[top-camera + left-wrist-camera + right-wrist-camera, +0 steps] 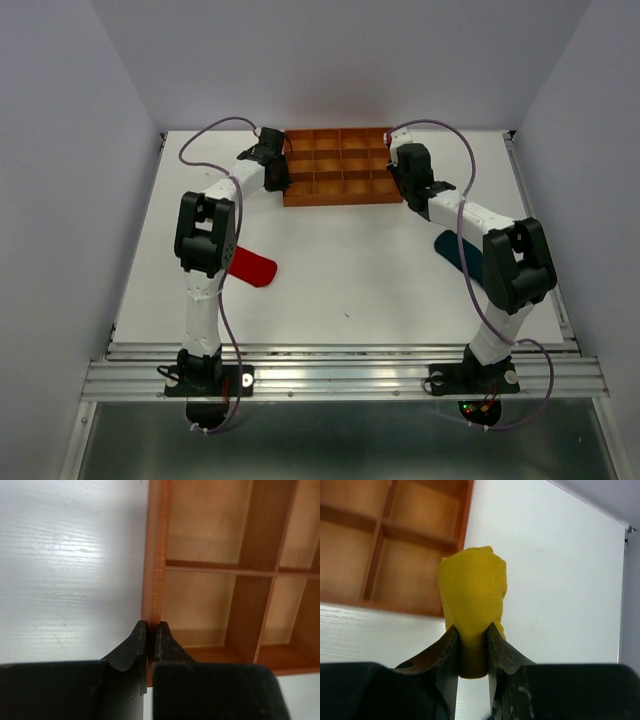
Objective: Roll the socks
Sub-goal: Place the rolled socks into the container
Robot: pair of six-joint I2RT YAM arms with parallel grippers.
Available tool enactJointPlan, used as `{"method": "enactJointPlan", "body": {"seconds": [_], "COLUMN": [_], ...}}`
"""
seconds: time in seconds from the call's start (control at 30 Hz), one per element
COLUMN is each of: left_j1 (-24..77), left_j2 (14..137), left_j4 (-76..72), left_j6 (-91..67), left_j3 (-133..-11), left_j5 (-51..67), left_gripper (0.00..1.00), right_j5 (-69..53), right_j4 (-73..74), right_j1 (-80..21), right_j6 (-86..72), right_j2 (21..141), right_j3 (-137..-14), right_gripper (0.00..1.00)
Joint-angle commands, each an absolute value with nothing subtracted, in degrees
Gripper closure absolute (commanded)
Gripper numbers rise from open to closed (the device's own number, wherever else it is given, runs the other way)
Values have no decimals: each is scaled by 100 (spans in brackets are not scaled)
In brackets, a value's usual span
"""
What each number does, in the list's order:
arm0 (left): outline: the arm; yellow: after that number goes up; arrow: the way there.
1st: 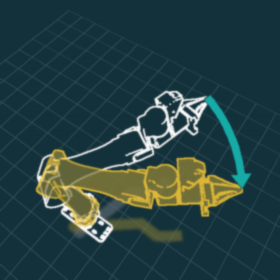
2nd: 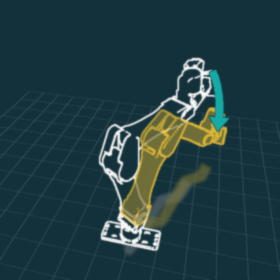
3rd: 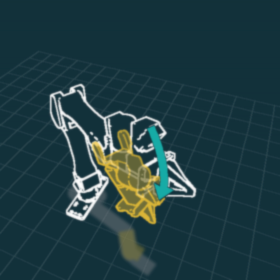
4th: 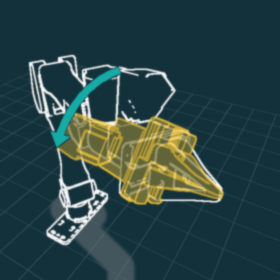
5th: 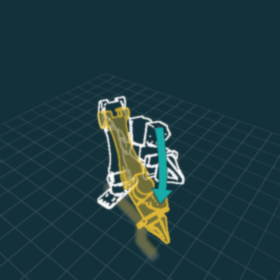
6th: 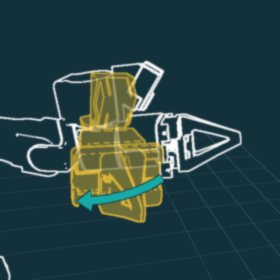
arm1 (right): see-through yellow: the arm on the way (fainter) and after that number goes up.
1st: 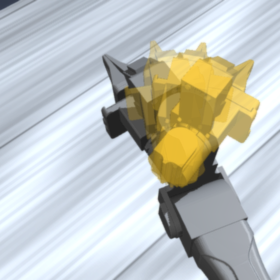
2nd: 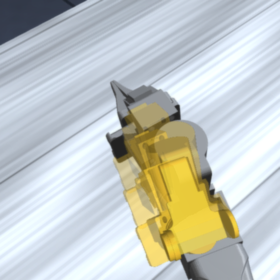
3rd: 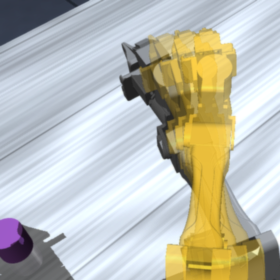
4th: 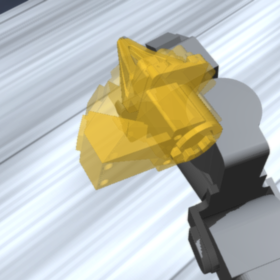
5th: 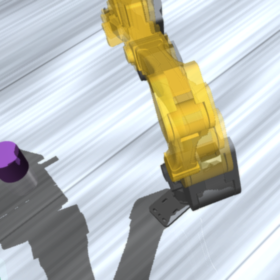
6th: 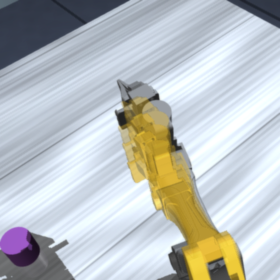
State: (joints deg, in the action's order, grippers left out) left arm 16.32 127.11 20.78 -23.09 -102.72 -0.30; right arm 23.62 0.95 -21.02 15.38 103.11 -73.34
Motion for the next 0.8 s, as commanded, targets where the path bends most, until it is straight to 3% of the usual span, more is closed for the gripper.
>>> {"method": "enactJointPlan", "body": {"seconds": [0.0, 0.37, 0.57, 0.77], "left_j1": [1564, 1573, 1600, 1696], "left_j2": [12279, 12269, 11866, 11567], "left_j4": [1855, 1679, 977, 905], "left_j6": [-2487, -1970, -494, -492], "left_j3": [-9713, -9466, -8730, -8104], "left_j5": [-132, -194, 1166, 1239], "left_gripper": [98, 100, 100, 100], "right_j5": [2531, 2646, 2646, 2426], "right_j4": [-185, -448, -580, -598], "right_j1": [-2065, -2065, -2065, -2065], "right_j6": [1836, 2101, 1952, 1547], "right_j2": [10274, 10521, 10292, 9897], "right_j3": [-7646, -7831, -7620, -7058], "right_gripper": [99, 99, 99, 99]}}
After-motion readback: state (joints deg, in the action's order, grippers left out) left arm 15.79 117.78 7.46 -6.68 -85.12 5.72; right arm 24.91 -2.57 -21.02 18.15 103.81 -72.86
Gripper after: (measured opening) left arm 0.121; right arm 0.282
